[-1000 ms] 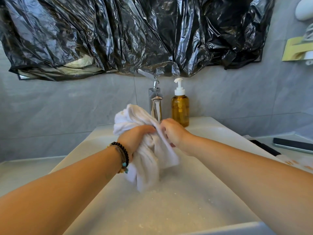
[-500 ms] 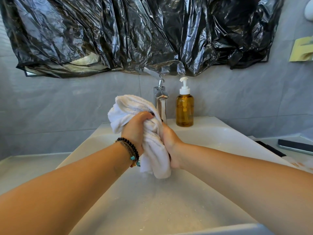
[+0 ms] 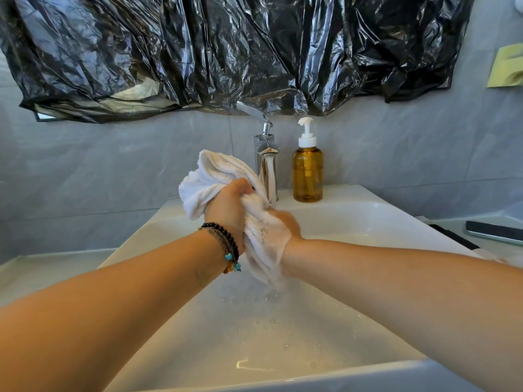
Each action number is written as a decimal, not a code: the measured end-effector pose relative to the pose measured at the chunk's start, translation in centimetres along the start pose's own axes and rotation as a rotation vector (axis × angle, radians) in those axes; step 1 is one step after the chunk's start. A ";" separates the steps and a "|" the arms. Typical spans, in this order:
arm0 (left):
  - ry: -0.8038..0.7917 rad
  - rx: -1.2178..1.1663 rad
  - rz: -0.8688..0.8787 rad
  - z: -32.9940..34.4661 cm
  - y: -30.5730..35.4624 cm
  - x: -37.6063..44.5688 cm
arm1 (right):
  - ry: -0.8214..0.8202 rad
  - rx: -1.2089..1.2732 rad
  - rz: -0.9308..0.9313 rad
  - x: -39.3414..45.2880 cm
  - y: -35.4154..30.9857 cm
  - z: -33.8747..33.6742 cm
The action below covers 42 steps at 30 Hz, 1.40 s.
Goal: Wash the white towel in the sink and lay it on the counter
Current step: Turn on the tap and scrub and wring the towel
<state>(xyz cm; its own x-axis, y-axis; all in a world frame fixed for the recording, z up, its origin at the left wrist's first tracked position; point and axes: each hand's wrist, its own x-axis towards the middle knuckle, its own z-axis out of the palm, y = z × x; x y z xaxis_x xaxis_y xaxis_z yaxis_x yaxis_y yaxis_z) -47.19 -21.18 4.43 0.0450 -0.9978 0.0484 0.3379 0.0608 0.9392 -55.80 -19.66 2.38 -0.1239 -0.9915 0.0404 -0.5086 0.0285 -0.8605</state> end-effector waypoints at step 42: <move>-0.002 0.487 -0.032 -2.9 3.4 0.3 | -0.457 -0.768 -0.031 0.4 1.2 -1.5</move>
<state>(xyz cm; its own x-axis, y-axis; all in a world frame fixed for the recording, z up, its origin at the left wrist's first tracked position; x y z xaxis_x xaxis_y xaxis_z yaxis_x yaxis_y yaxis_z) -43.32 -21.22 6.70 0.0401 -0.9990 0.0172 -0.1401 0.0115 0.9901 -57.74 -19.79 2.10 0.1677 -0.9424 -0.2894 -0.9566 -0.0846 -0.2789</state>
